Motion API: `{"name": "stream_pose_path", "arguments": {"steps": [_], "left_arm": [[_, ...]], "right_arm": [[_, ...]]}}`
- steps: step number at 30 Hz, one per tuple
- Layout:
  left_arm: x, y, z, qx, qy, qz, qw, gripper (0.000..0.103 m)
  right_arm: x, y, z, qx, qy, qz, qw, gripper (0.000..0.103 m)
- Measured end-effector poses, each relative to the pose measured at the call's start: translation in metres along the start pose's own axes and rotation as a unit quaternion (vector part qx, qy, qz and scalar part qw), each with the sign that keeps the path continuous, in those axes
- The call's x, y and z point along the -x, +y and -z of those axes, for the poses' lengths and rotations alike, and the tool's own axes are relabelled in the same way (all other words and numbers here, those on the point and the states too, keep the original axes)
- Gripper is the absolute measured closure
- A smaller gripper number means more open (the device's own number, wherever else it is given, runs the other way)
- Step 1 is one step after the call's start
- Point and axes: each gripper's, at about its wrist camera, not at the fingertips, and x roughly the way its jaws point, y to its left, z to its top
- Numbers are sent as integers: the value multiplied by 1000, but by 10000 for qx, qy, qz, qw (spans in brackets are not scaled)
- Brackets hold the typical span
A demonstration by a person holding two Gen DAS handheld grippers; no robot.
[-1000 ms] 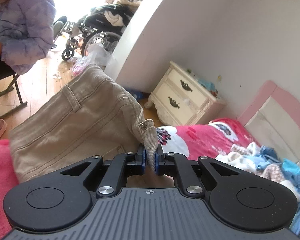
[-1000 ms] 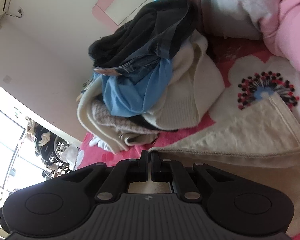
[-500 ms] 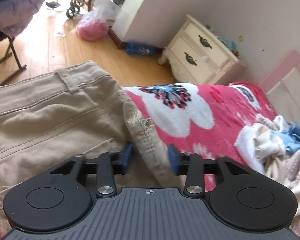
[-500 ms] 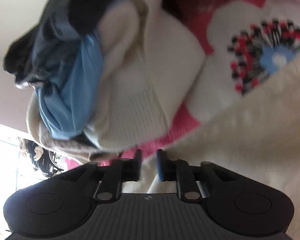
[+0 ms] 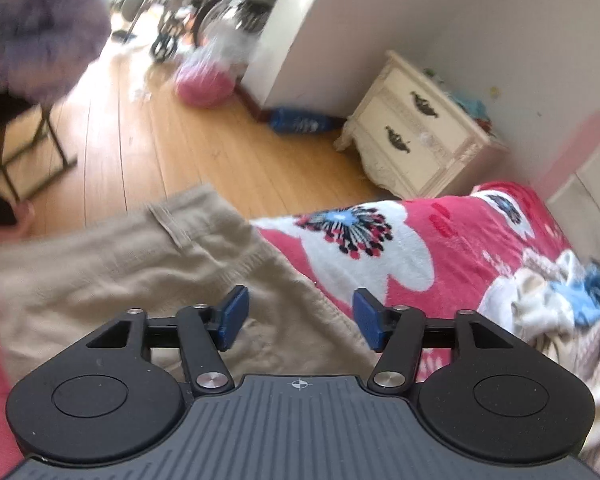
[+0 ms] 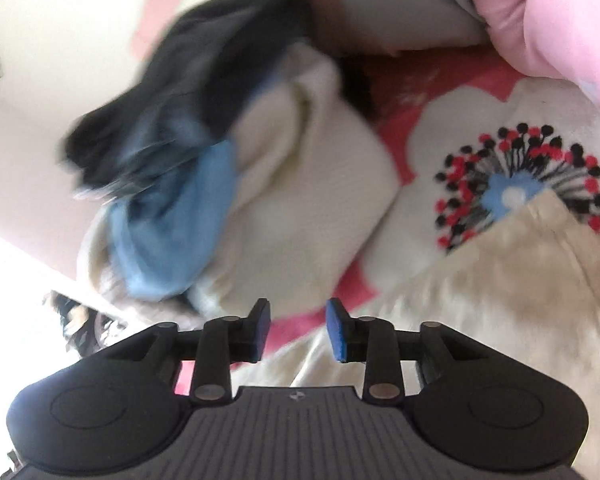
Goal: Fold clothes
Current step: 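Open both grippers to release the folded trousers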
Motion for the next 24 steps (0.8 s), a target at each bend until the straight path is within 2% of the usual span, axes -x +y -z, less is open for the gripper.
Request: {"name": "stream_pose_path", "arguments": {"steps": [3,5,8,13,18,21,24], "left_arm": [[32,8,13,-200,-22,99,9997,31],[50,20,25,-154,30,100,9998,28],[70,43,43,86,74,39,9999,23],[82,83,75,774,304,-49,9965,22],[70,108,100,1497,652,96,9865,22],[63,112,105,1749,542,230,9828,15],[59,114,106,2046,346,386,9775,12]], "right_arm": [[28,7,26,58,325,-271,9991,60],[44,6,48,42,560,-336,9979,57],[60,-5,77,-154,971,-273,9948,54],[66,-29,114,-937,1406,-221,9854,53],[57,-40,119,-1635,1435,-428,9751,50],[55,-44,120,-1864,1389,-470,9715,49],[55,-42,122,-1826,1387,-424,9724,49]]}}
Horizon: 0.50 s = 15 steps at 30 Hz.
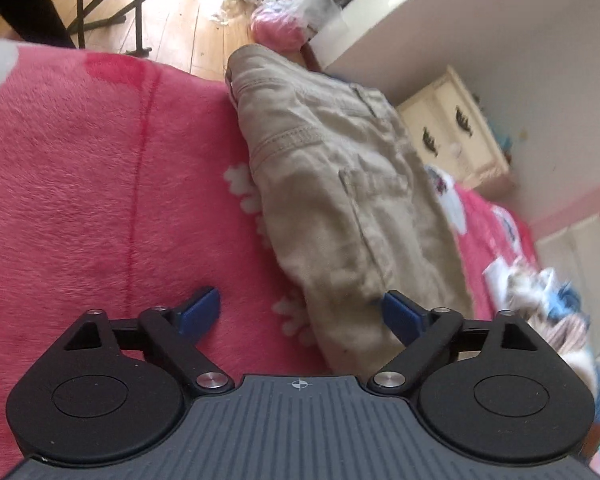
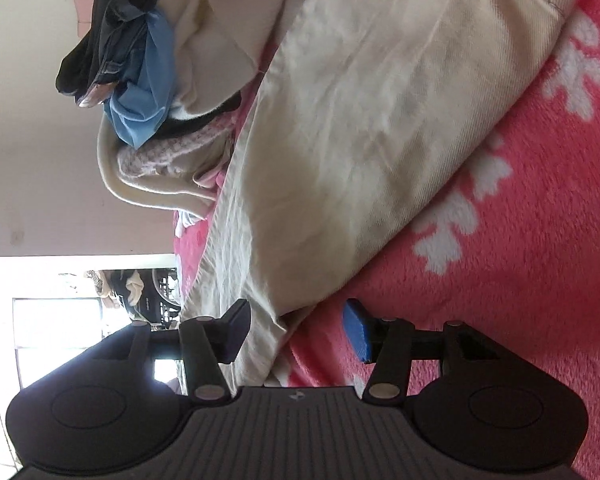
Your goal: Fold clothes
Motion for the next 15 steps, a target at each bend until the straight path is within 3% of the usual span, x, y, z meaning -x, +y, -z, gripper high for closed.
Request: {"name": "stream_pose_path", "arguments": {"steps": [5,11,15], "left_arm": [[-4,0,3,284,-153,293,9990,13],[-12,-5,10,238,-36,557,9982,22],[-9,6,15,462,-22,684,9966,31]], "right_arm": [[-1,2,4,6,-7,34,10000,48],[-1,4,7,9,-21,19,10000,48],[4,-2,8,-5,-17,8,10000,48]]}}
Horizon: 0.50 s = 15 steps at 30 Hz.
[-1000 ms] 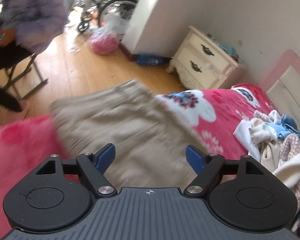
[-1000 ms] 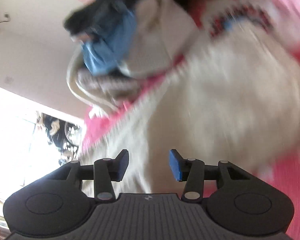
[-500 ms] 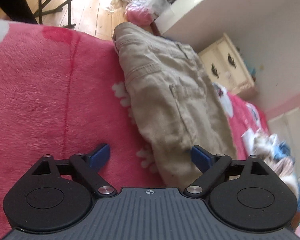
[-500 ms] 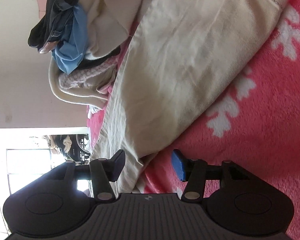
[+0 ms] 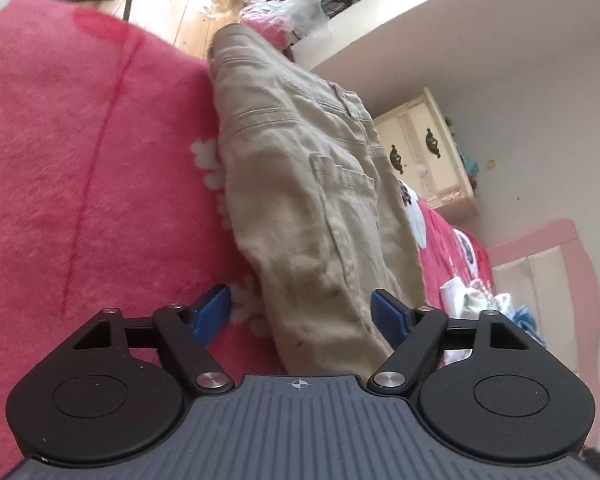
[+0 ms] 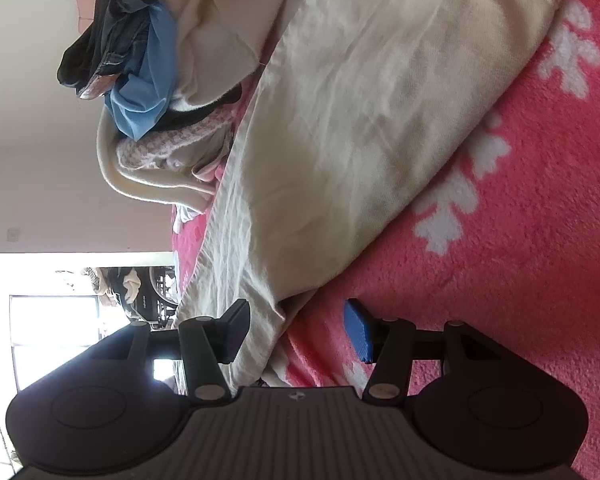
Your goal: Fold clothes
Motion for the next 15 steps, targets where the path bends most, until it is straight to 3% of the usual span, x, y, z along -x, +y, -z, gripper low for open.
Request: {"name": "stream_pose_path", "arguments": {"steps": [7,15], "left_arm": [[-2,16,-9,627,-46,252,9977,34],[-32,0,-26,465,-276,257,9982,34]], "right_arm": [[-3,0,-1,-14,-13,35,10000,48],[-4,3,-7,38,-342,113,9993,48]]}}
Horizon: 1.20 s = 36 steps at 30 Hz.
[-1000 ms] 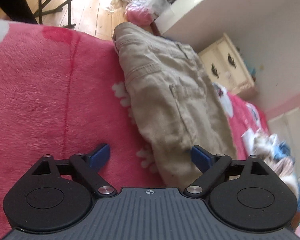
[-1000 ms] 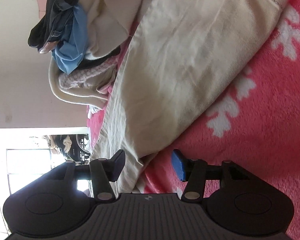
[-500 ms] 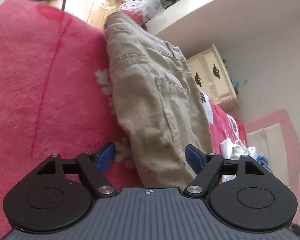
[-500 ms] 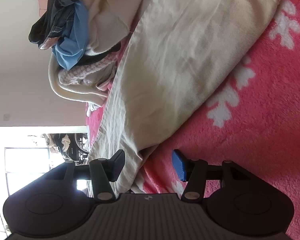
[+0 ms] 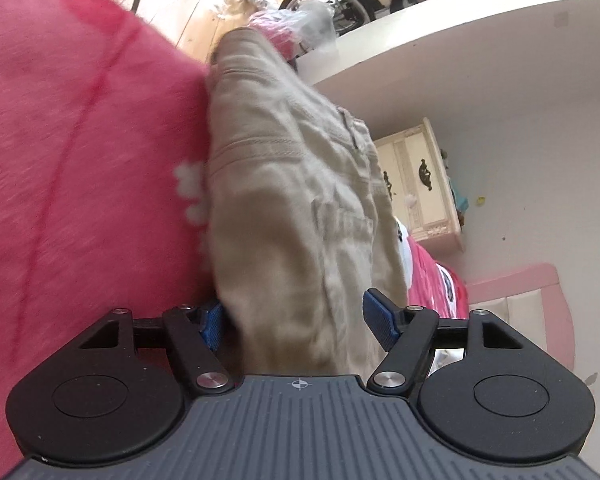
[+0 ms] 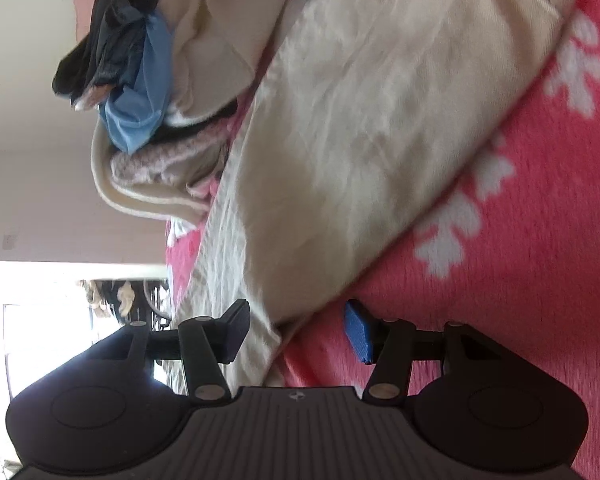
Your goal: Fold clothes
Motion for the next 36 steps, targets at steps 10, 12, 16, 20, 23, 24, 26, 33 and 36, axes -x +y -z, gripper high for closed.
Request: {"name": "stream_pose_path", "arguments": {"steps": [10,12,16,20,23,24,26,33,36], "left_arm": [[-11,-2,0,-134,-91,-146,9998,60],[-9,-2,-1,-212,-79,-187,9996,66],[-10,-9,3,-499,-146,-399,9979,71],[-14,-22,7,-804,-251,-699,9940,74],[-11,-28,8,-892,-273,-851,9920,79],[-10,-31,8,-925,-269,-892,9913,82],[-5,-37,7,-1016,-271,-961,9898,84],[25,-55,4,-1298,-307,-884,9871,88],[43,-56,4,-1364,-280,-874,9864,88]], "right_arm": [[-25,11,-16,-121,-565,68,9983,46],[-31,14,-19,-72,-604,72,9981,46],[-42,20,-21,52,-730,200,9971,50],[-50,29,-21,275,-866,320,9953,64],[-51,29,-25,458,-881,220,9948,89],[-48,28,-25,526,-883,208,9945,91],[-42,33,-22,748,-905,296,9926,94],[-13,41,-10,827,-951,346,9914,96],[5,38,-5,786,-922,296,9922,96]]}}
